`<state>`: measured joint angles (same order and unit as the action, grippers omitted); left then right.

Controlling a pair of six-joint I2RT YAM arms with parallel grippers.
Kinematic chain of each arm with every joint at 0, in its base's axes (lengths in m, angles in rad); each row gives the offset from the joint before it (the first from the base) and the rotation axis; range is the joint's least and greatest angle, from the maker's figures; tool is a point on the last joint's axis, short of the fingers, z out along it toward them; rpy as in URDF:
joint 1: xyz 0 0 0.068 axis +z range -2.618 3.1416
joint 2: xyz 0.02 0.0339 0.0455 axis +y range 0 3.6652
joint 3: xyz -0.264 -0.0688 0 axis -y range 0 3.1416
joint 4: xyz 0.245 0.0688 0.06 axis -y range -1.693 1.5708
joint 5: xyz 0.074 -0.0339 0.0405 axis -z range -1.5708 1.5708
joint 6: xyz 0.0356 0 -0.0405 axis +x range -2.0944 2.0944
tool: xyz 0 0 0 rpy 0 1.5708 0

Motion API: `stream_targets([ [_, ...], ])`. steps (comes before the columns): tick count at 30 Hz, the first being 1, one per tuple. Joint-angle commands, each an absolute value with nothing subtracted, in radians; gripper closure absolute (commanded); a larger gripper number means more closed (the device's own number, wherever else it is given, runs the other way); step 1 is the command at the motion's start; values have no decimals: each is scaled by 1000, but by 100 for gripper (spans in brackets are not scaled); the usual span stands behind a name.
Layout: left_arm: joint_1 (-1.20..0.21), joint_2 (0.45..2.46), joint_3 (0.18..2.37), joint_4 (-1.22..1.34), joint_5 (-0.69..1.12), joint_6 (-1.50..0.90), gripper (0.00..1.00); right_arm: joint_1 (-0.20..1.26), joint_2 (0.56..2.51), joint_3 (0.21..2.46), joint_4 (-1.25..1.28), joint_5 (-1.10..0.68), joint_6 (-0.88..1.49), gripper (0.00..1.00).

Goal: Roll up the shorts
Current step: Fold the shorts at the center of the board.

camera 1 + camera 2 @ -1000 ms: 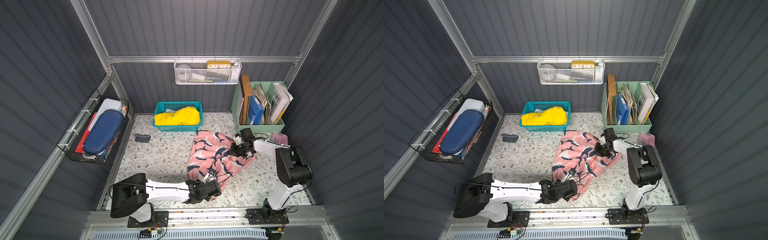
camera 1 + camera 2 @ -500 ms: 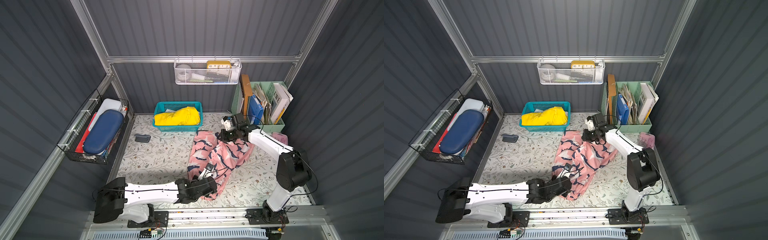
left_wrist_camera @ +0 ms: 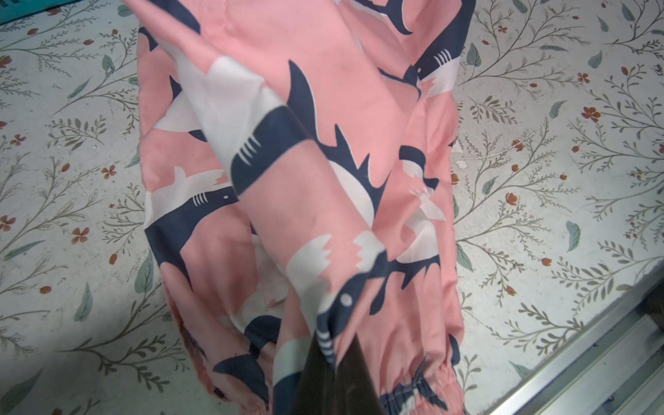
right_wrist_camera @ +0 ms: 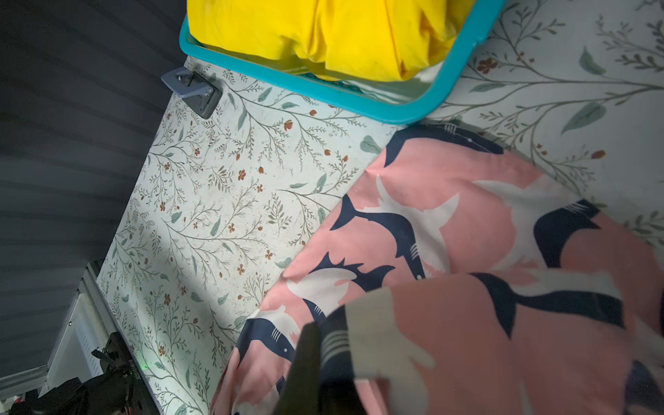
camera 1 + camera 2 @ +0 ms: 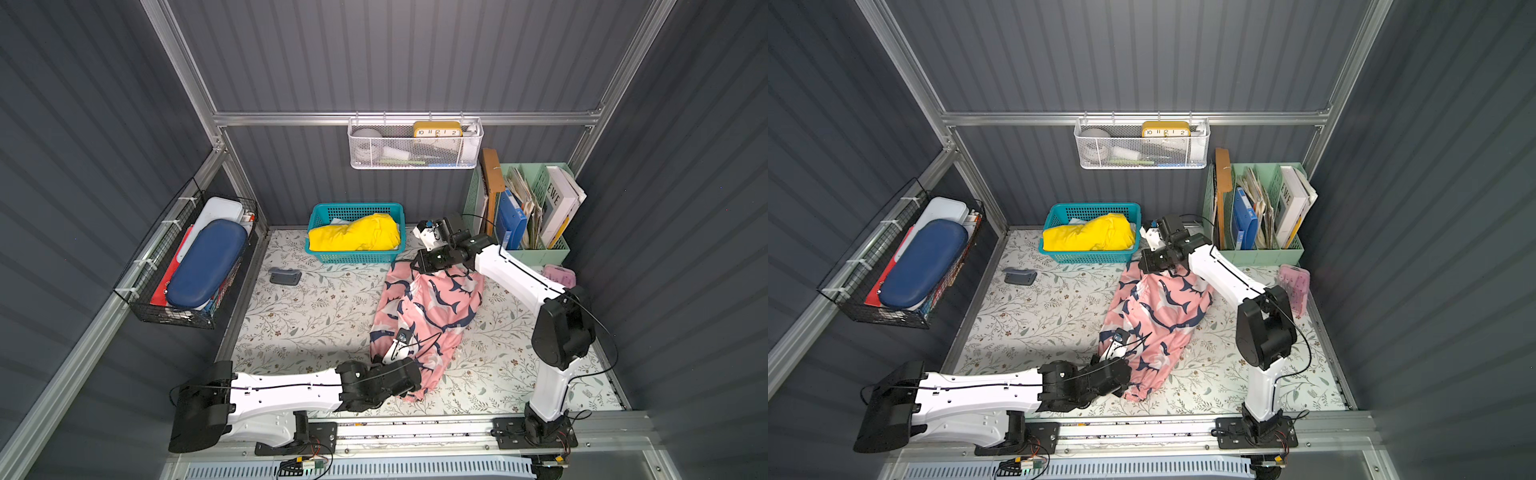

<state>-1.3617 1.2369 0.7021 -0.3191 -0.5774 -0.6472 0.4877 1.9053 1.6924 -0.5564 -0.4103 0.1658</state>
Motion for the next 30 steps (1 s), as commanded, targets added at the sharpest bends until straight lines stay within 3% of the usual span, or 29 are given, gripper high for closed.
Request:
stream_targets([
  [1,-1362,1235,689,-352,-594,-674,100,504,1956,1759,-575,-434,137,100],
  [9,-1363,1243,682,-424,-632,-772,100,513,2080,1839,-613,-441,143,100],
  [12,-1362,1246,679,-490,-663,-853,96,512,2106,1842,-605,-431,149,87],
  [15,-1362,1249,674,-551,-687,-929,71,513,2120,1839,-591,-421,147,63],
  [20,-1363,1253,683,-633,-722,-1016,16,511,2121,1836,-564,-381,141,36],
  [26,-1362,1233,714,-687,-779,-1021,1,487,2055,1810,-559,-330,145,25],
  [30,-1362,1180,739,-691,-842,-956,0,464,1960,1692,-525,-296,145,24],
])
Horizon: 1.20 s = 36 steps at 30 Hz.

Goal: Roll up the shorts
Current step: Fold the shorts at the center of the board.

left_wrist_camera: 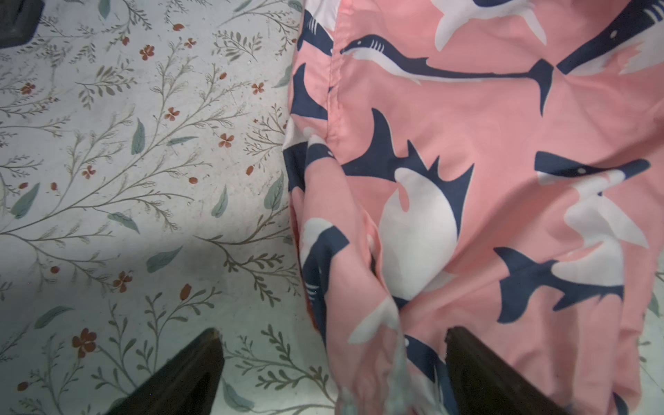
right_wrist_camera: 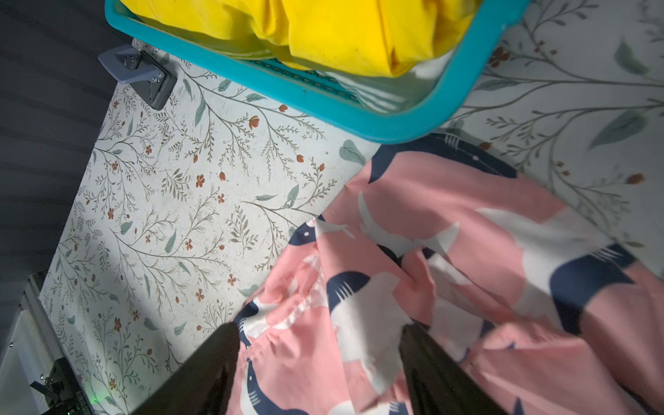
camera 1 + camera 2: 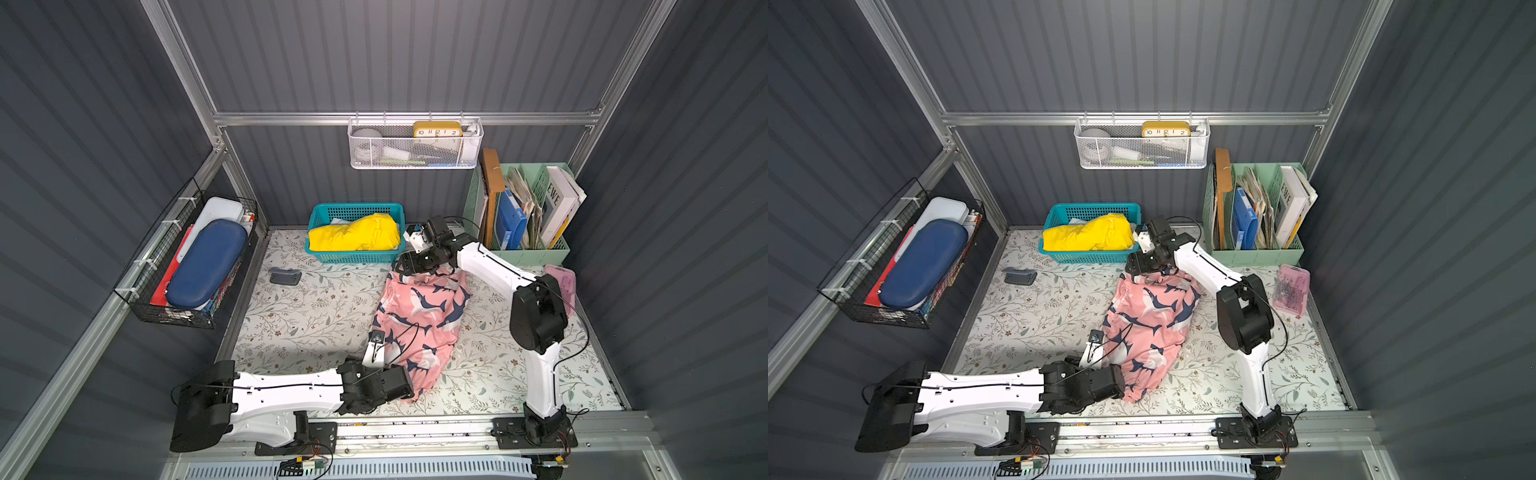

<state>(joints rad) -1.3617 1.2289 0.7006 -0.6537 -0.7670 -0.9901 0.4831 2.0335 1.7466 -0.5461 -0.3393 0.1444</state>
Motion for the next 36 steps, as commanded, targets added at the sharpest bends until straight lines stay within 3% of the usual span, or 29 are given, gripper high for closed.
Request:
stream_targets([
  [1,-1362,1160,736,-645,-849,-879,0,458,1935,1654,-518,-279,144,24],
  [5,-1362,1081,729,-559,-928,-725,0,443,1849,1530,-533,-201,156,27],
  [6,-1361,1056,720,-531,-944,-689,6,439,1826,1492,-533,-201,162,30],
  [7,-1358,1028,702,-495,-951,-637,21,437,1806,1451,-532,-200,164,33],
  [9,-1350,977,677,-460,-962,-587,68,435,1769,1385,-537,-195,171,48],
  [10,-1341,951,667,-464,-967,-588,86,433,1754,1356,-544,-192,172,58],
  [11,-1333,930,659,-468,-966,-586,98,433,1742,1332,-550,-188,174,66],
  [14,-1321,875,650,-487,-945,-566,100,426,1716,1270,-579,-180,177,91],
  [16,-1320,860,652,-495,-923,-543,100,420,1702,1233,-579,-179,179,100],
  [20,-1281,898,673,-479,-847,-478,100,408,1703,1194,-568,-187,198,100],
  [25,-1077,967,672,-299,-585,-319,100,396,1747,1198,-583,-236,202,100],
  [36,-811,1231,711,-73,-217,-200,100,364,1806,1193,-586,-304,232,100],
])
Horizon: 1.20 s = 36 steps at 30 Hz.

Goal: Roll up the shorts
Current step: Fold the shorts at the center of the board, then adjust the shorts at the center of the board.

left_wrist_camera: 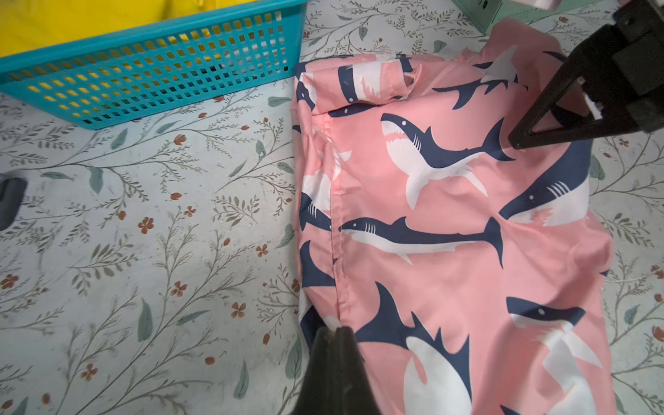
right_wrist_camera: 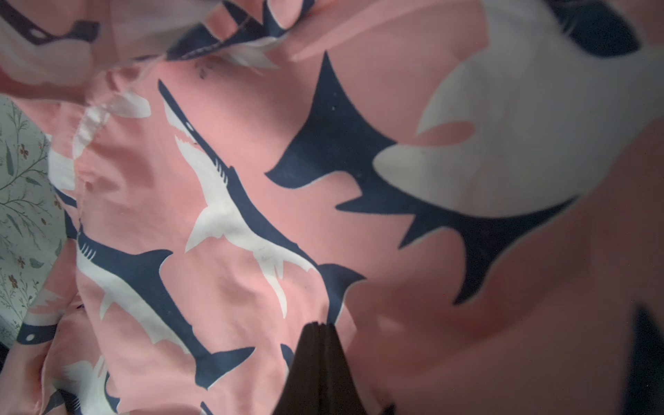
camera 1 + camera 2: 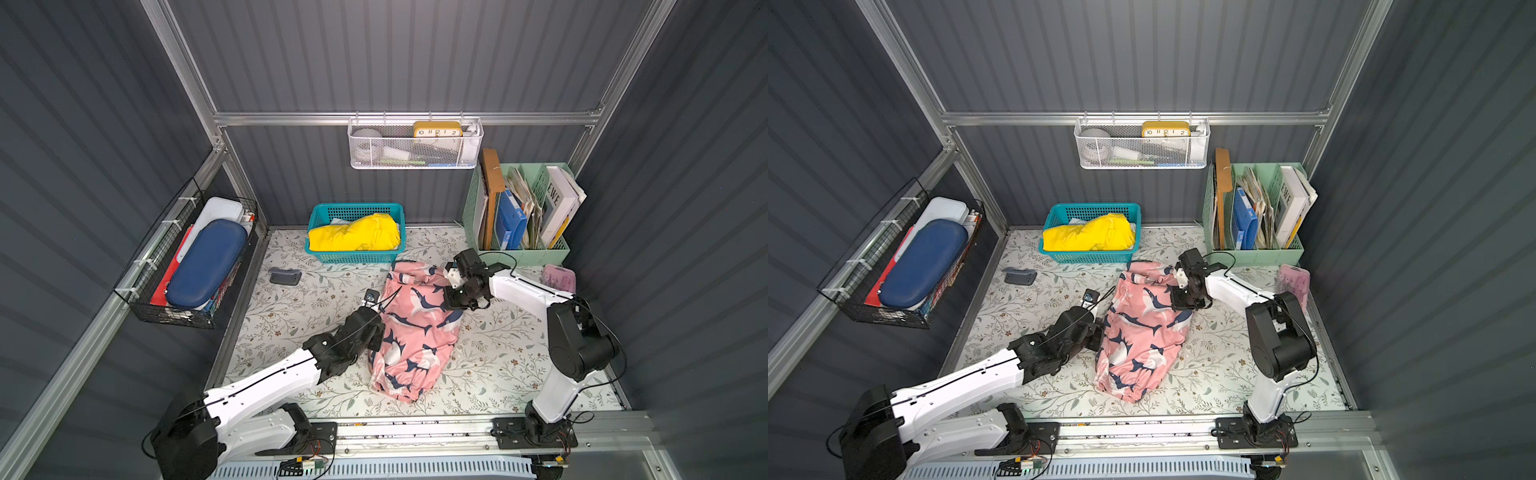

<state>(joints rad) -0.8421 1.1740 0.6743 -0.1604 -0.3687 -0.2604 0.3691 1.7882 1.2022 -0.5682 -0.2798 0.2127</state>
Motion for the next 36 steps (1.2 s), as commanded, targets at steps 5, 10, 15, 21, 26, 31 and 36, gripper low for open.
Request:
stream_targets([
  [5,-725,1414,761,3,-82,-188,100,354,1825,1171,-572,-288,257,100],
  [10,-698,1542,810,37,-40,-175,100,317,1852,1181,-569,-287,264,100],
  [15,-695,1600,808,49,-7,-193,100,273,1880,1199,-562,-292,274,100],
  [21,-694,1639,768,70,20,-208,100,216,1910,1237,-546,-311,287,100],
  [26,-694,1644,733,92,49,-231,100,207,1922,1242,-545,-306,284,100],
  [31,-695,1677,721,99,68,-245,100,207,1940,1252,-543,-304,278,100],
  [36,-700,1724,733,73,61,-229,100,207,1949,1275,-557,-268,249,100],
])
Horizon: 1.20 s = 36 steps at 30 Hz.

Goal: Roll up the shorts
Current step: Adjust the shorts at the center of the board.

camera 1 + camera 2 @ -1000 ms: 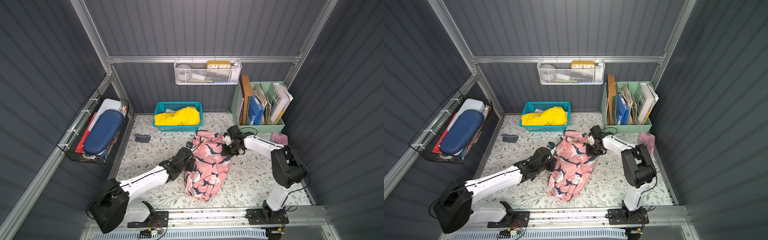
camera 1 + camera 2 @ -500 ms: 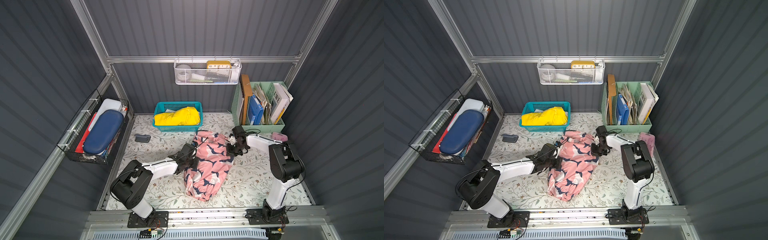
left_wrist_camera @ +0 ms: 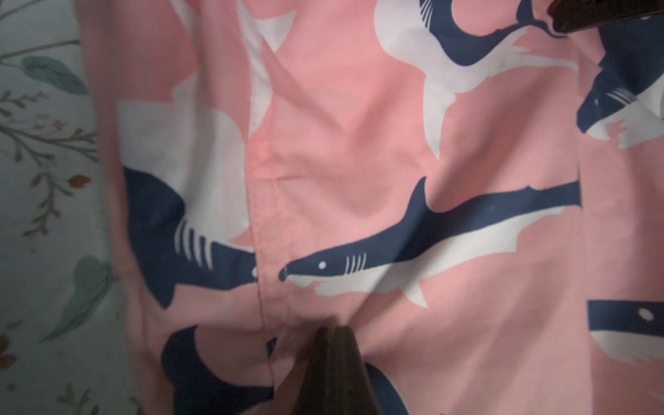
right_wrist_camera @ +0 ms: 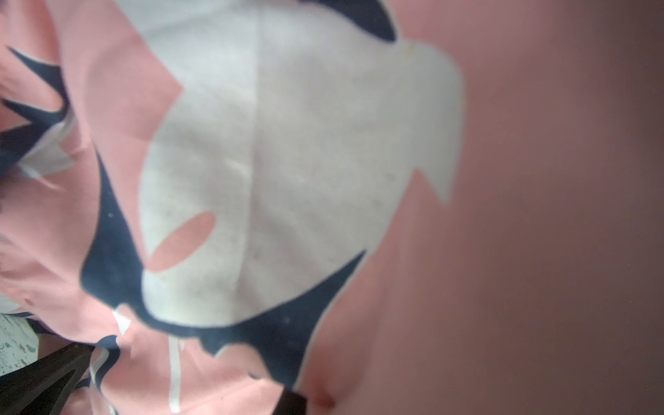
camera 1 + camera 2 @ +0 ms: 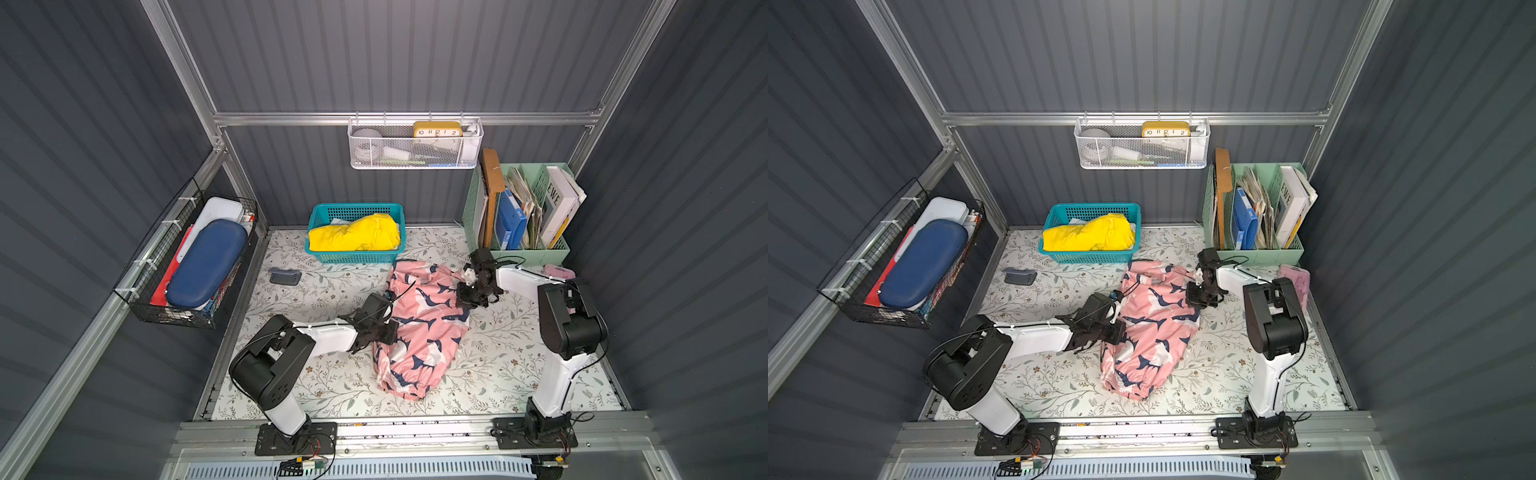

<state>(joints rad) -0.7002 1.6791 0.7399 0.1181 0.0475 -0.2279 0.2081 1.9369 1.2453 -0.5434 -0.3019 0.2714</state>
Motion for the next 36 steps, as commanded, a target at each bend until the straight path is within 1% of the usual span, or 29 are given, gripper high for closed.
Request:
stream_targets([
  [1,-701,1724,728,76,66,-227,100,207,1950,1280,-560,-262,240,100],
  [4,-702,1718,710,81,88,-226,100,207,1953,1299,-566,-215,224,100],
  [10,-732,1700,687,72,137,-224,100,210,2012,1379,-558,-205,212,100],
  [15,-825,1697,671,78,135,-214,100,219,2095,1512,-594,-218,208,100],
  [17,-837,1705,665,77,144,-220,100,221,2108,1539,-610,-217,202,100],
  [20,-837,1690,657,81,130,-249,100,222,2080,1532,-626,-207,189,100],
  [22,-837,1642,655,93,103,-237,100,225,2026,1482,-599,-213,178,100],
  [23,-836,1613,661,101,83,-217,100,227,1990,1450,-582,-215,178,97],
  [25,-824,1581,706,90,44,-173,100,230,1921,1401,-566,-225,175,85],
  [27,-799,1574,784,67,25,-128,100,233,1843,1348,-555,-227,175,66],
  [28,-788,1577,814,67,19,-110,97,233,1809,1323,-552,-227,176,58],
  [29,-780,1581,847,73,14,-90,91,234,1773,1295,-552,-227,179,53],
  [30,-769,1590,875,82,13,-73,83,235,1737,1264,-554,-230,182,48],
  [32,-754,1615,919,116,29,-48,74,235,1679,1213,-562,-236,191,43],
  [34,-735,1663,968,128,62,-34,73,235,1624,1165,-586,-237,201,43],
  [36,-718,1727,1016,134,87,-20,75,236,1564,1098,-592,-255,222,42],
])
